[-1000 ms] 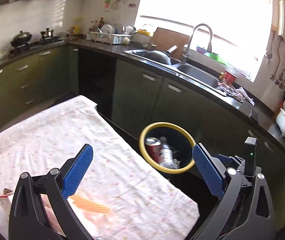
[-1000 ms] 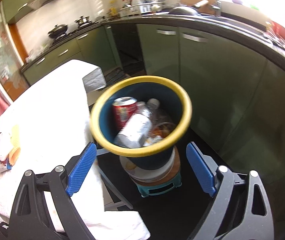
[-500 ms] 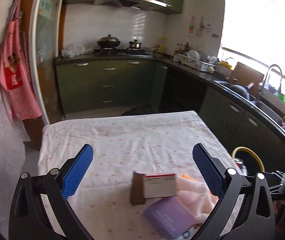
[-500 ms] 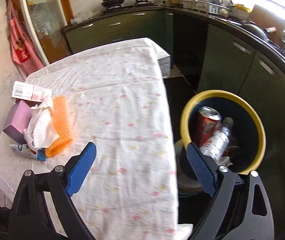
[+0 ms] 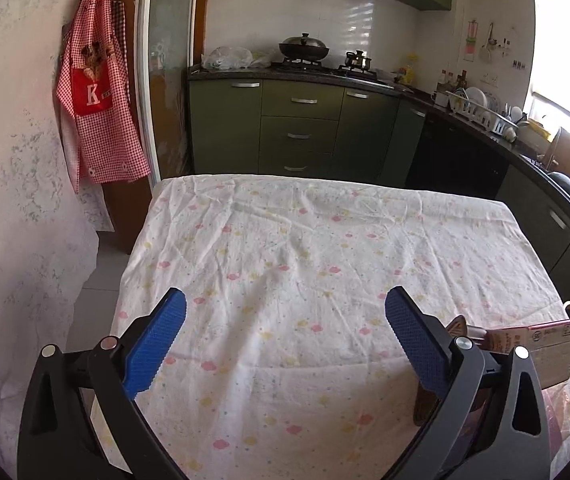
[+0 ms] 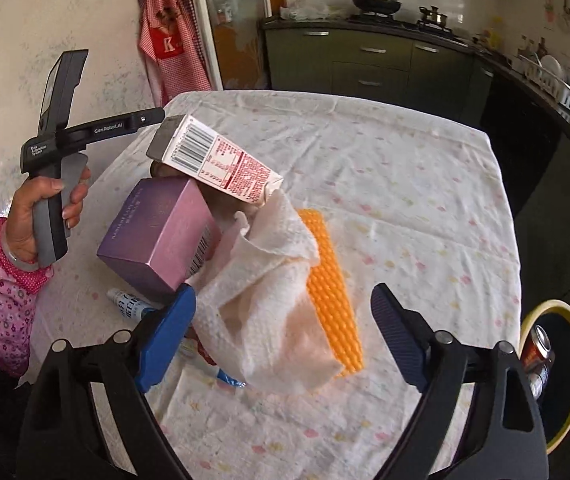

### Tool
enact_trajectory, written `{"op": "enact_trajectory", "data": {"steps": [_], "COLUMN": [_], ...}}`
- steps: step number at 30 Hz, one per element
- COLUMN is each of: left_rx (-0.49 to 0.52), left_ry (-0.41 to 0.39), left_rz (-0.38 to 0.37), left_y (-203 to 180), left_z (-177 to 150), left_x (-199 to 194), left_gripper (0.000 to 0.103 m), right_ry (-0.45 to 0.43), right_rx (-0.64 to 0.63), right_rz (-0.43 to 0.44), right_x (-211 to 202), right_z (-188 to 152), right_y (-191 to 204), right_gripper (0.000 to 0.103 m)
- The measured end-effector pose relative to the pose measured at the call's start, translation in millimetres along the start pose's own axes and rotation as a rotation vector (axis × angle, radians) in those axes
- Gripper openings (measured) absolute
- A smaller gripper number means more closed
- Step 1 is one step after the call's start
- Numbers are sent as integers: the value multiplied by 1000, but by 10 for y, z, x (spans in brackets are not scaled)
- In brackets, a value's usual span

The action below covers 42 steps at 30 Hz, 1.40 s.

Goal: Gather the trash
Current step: 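Reach the right tool to the white tissue and grasp it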

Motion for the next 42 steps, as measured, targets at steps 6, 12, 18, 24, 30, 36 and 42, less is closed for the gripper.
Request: {"op": "enact_trajectory", "data": {"steps": [6,12,18,24,30,36,42], "left_rx": [1,8,15,16,18,22,20], "left_ry": [-2,9,10,7,6,10,7], "left_rz": [-10,-12,-13,-14,-16,-16,-15], "left_y": [-18,-66,-96,-98,-100,-109,-108], "left_z": [-34,-46,-48,-51,-49,-54,-53], "left_x": [20,19,13,6,6,13,12], "left_gripper": [98,98,98,98,98,98,98], "right_ry": [10,25,19,-25,-90,-149,-159], "right_rx": [-22,-34,-43,-38,-15,47,186], "right_rz": [14,4,-8,-2,6,-51,-201], "right_x": [214,333,335,139,-176,-455,-659], "right_z": [136,190,184,225,311,388,290], "right_y": [123,180,208,221,157,-156,-923], "right_gripper": [72,58,15,10,10,10,10]}}
Point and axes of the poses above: each gripper's, at about its wrist camera, not at the fingertips, and x roughly the way its jaws point, y to its left, z to its top, the point moved 4 cm from there along x, roughly the way its jaws point, and after that the axes turned 14 degrees about -z, right-handed, at the moved point
